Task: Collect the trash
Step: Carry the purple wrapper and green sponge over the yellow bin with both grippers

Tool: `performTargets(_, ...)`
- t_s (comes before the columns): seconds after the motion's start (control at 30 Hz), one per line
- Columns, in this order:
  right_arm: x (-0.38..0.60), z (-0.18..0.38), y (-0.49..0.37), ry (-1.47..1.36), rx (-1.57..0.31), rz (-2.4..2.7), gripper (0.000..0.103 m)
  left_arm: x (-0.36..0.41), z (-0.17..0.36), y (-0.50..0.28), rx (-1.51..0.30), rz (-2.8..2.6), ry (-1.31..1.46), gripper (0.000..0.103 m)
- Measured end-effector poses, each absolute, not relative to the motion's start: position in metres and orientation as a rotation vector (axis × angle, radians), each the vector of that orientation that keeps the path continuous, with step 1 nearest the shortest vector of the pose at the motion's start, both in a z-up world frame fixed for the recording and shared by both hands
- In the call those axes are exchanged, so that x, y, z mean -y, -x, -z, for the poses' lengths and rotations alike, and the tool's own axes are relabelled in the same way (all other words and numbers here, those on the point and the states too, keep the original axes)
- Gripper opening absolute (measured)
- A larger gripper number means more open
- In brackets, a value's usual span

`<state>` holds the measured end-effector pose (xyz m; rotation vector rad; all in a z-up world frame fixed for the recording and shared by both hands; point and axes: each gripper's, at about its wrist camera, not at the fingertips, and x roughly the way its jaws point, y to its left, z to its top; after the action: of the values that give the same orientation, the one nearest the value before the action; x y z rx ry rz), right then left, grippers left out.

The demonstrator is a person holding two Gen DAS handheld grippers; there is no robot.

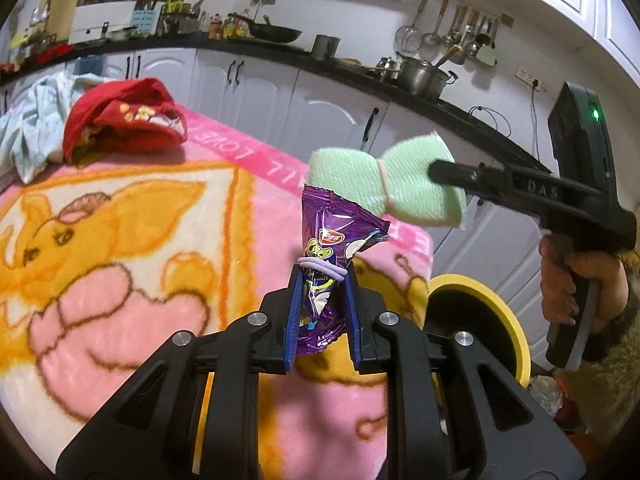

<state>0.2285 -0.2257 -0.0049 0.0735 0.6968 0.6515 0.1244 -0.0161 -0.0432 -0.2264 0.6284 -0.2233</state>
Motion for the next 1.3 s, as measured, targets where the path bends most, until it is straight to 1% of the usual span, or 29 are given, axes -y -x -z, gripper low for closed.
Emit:
performTargets(0.57,0.313,-0.001,-0.189,-0.15,-0.659,-0.547,0.023,0.069,0.017,-0.133,-0.566,0.3,0.175,0.013)
performTargets(1.0,0.375,-0.01,-0.154,-0.122,-0.584,-0.405,0.023,0.132,0.005,-0.142,-0.538,0.407,0.109,0.013)
performTargets(1.3,0.413,-0.007,-0.131,-0.116,-0.574,-0.329,0.023,0.179,0.002,-0.146,-0.524,0.484,0.058,0.013)
